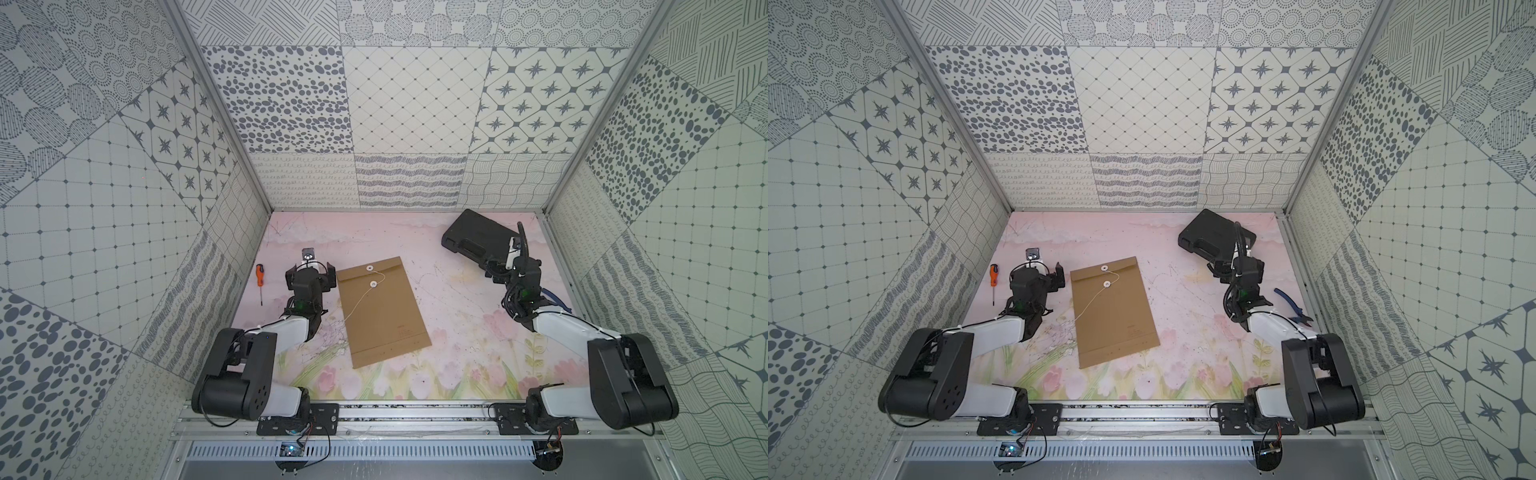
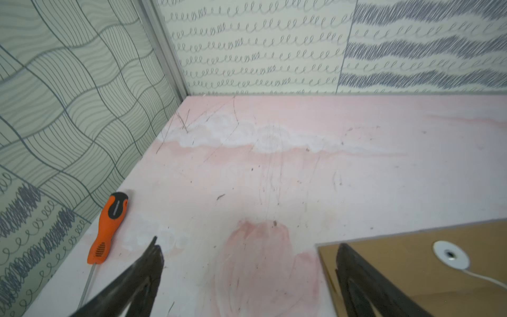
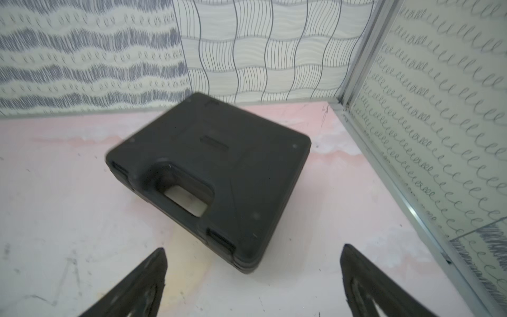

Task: Close the mouth of the file bag
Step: Pick up the file bag from the center of the board.

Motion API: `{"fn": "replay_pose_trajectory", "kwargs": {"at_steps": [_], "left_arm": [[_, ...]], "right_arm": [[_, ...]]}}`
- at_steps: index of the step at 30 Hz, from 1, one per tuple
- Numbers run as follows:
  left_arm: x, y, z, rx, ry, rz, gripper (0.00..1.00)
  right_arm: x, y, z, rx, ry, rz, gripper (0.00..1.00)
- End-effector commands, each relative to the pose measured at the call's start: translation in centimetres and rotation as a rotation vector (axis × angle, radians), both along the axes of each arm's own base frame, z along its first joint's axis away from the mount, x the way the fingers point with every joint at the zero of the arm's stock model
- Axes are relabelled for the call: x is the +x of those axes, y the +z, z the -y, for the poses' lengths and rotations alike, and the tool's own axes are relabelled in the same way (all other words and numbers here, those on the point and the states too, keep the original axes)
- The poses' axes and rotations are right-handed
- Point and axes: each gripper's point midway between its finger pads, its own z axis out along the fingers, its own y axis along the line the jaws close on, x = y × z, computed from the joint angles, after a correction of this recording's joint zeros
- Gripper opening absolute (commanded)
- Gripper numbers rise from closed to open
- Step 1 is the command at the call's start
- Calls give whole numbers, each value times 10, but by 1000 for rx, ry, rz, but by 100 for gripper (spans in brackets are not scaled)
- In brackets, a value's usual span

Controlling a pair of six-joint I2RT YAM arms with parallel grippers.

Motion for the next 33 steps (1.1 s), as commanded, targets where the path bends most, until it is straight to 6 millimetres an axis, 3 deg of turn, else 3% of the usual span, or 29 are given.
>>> {"fn": "replay_pose_trajectory", "kwargs": {"at_steps": [1,4,6,8,10,13,17,21,26,29,33], "left_arm": [[-28,28,-14,10,180,-102,98],[-41,56,-13,-116,215,-147,98],[-43,74,1,-241,155,-162,98],[-42,83,18,-430,68,-163,99],[-39,92,39,-568,-82,-156,99],[-41,99,50,-636,-157,-191,92],[-47,77,67,-675,-145,-391,80],[-61,38,86,-600,-96,-573,80],[-67,-1,86,-630,-9,-688,87],[-62,-16,93,-719,-19,-720,93],[-47,-34,103,-865,-35,-716,90]], "right_arm": [[-30,8,10,30,-154,-155,99],[-37,11,-22,214,-21,-231,99],[-41,16,-58,473,180,-242,99],[-45,23,-84,600,340,-196,99],[-46,18,-88,638,287,-239,94],[-51,8,-110,554,239,-354,91],[-60,-5,-163,502,277,-483,81],[-55,-15,-207,512,340,-526,69],[-34,-32,-246,627,390,-592,48],[-18,-40,-268,731,380,-619,49],[8,-56,-282,844,272,-635,50]]}}
